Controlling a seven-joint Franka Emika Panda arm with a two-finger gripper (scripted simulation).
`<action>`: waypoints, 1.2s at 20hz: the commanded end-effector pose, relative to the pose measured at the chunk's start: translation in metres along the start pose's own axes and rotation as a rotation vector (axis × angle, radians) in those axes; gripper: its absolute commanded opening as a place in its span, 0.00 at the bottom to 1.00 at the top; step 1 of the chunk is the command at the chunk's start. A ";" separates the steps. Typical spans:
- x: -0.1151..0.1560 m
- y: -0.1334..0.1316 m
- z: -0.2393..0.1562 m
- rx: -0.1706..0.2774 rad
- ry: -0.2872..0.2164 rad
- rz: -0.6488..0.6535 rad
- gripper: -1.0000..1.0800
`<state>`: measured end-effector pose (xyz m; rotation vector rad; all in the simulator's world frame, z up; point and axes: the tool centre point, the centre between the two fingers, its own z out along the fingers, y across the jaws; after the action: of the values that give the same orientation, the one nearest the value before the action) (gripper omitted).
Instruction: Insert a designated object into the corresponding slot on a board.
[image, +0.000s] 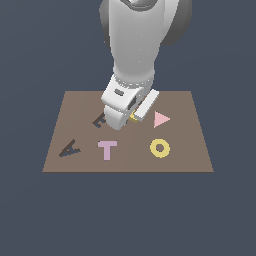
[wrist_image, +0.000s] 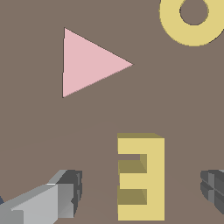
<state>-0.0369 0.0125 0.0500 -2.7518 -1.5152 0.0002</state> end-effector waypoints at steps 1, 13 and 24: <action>0.000 0.000 0.000 0.000 0.000 0.000 0.96; 0.000 0.000 0.020 0.000 0.000 0.000 0.00; 0.000 0.000 0.020 -0.001 0.000 0.000 0.00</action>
<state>-0.0370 0.0121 0.0303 -2.7524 -1.5153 -0.0002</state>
